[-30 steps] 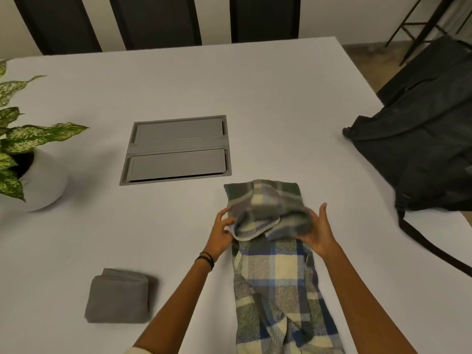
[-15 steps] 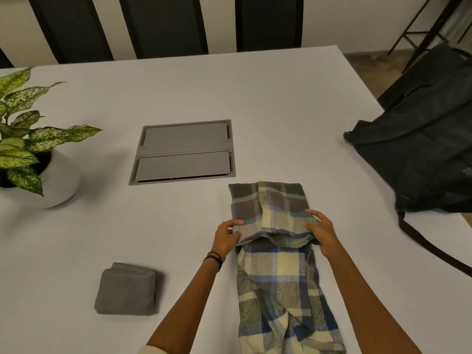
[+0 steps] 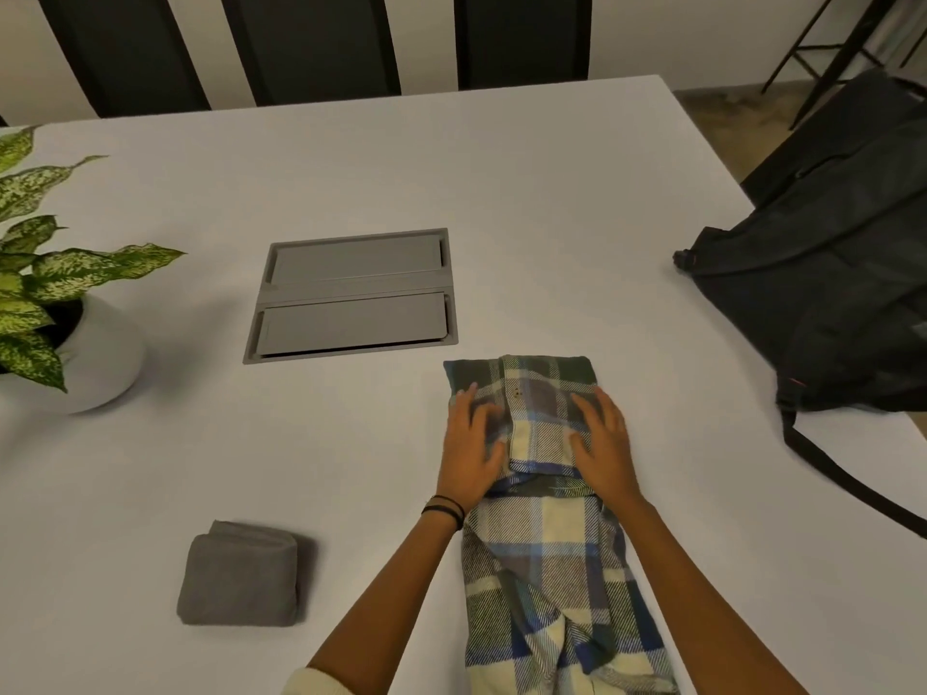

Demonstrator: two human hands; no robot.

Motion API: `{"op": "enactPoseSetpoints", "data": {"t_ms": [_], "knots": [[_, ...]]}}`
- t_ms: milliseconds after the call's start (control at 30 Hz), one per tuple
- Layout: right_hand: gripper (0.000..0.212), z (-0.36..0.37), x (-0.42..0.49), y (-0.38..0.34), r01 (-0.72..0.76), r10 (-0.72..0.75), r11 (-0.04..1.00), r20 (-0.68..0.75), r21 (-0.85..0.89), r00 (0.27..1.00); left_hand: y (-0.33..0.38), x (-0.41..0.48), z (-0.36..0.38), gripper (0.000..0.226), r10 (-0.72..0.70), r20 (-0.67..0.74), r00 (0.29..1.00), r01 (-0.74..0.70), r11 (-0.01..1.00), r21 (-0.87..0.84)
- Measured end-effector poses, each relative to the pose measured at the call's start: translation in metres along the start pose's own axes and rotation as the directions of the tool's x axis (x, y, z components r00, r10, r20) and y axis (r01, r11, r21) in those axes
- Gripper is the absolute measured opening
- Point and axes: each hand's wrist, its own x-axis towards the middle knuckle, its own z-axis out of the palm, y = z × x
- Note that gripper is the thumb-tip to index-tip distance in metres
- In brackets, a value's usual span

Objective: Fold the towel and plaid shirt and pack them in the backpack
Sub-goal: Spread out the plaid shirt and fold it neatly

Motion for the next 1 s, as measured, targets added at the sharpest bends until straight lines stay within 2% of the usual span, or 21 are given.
{"op": "enactPoseSetpoints", "data": {"t_ms": [67,133,300,400,467,567,1000], "knots": [[0.056,0.01,0.002,-0.005,0.121,-0.106,0.984,0.123,-0.131,0.987,0.004,0.006,0.01,0.052,0.145,0.125,0.982,-0.159,0.981,0.113],[0.066,0.02,0.002,-0.009,0.18,-0.129,0.956,0.22,-0.231,0.967,0.002,0.009,0.019,0.068,0.193,0.253,0.948,-0.246,0.949,0.197],[0.093,0.039,-0.011,0.0,0.208,-0.107,0.925,0.309,-0.317,0.945,-0.03,0.002,0.034,0.076,0.127,0.41,0.903,-0.279,0.899,0.337],[0.076,0.048,-0.017,0.006,0.204,-0.102,0.927,0.311,-0.316,0.945,-0.044,-0.006,0.035,0.072,0.079,0.475,0.876,-0.298,0.864,0.406],[0.064,0.052,-0.018,0.009,0.188,-0.085,0.928,0.308,-0.322,0.947,-0.046,-0.009,0.035,0.068,0.02,0.482,0.876,-0.262,0.859,0.44],[0.062,0.056,-0.017,0.012,0.177,-0.073,0.922,0.294,-0.344,0.953,-0.045,-0.009,0.035,0.067,-0.045,0.508,0.86,-0.213,0.873,0.438],[0.065,0.059,-0.01,0.014,0.167,-0.047,0.915,0.315,-0.367,0.948,-0.05,-0.005,0.041,0.068,-0.038,0.504,0.863,-0.23,0.858,0.459]]}}
